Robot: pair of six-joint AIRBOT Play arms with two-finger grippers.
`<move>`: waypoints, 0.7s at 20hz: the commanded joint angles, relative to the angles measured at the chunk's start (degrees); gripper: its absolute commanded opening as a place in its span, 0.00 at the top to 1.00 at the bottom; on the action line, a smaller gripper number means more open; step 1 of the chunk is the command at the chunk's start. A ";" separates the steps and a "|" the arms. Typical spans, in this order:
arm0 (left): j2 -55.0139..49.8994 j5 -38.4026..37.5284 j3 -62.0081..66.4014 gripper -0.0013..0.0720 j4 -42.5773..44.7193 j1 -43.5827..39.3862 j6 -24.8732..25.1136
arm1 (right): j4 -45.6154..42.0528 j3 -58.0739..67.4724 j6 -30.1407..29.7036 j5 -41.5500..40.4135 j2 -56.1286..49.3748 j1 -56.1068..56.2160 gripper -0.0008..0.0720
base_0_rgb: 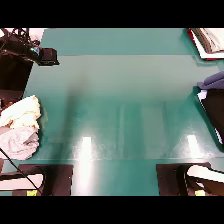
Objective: Fold the shirts.
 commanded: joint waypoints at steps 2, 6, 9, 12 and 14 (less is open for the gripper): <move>0.00 0.28 -0.02 0.94 0.02 0.00 0.59 | -5.99 0.02 3.52 5.84 4.63 -4.57 0.97; 0.00 -0.22 -0.02 0.94 0.00 0.00 1.90 | -23.54 -0.39 12.63 14.45 5.29 -7.54 0.97; 0.02 -0.39 -0.02 0.94 0.00 0.00 1.92 | -25.92 -5.07 12.94 16.85 6.08 -10.29 0.97; 0.00 -0.37 -0.02 0.94 0.00 0.00 1.99 | -26.01 -12.44 12.70 17.31 7.67 -14.23 0.65; 0.00 -0.39 -0.02 0.94 -0.02 0.00 2.84 | -25.86 -16.79 12.72 17.25 8.85 -18.18 0.16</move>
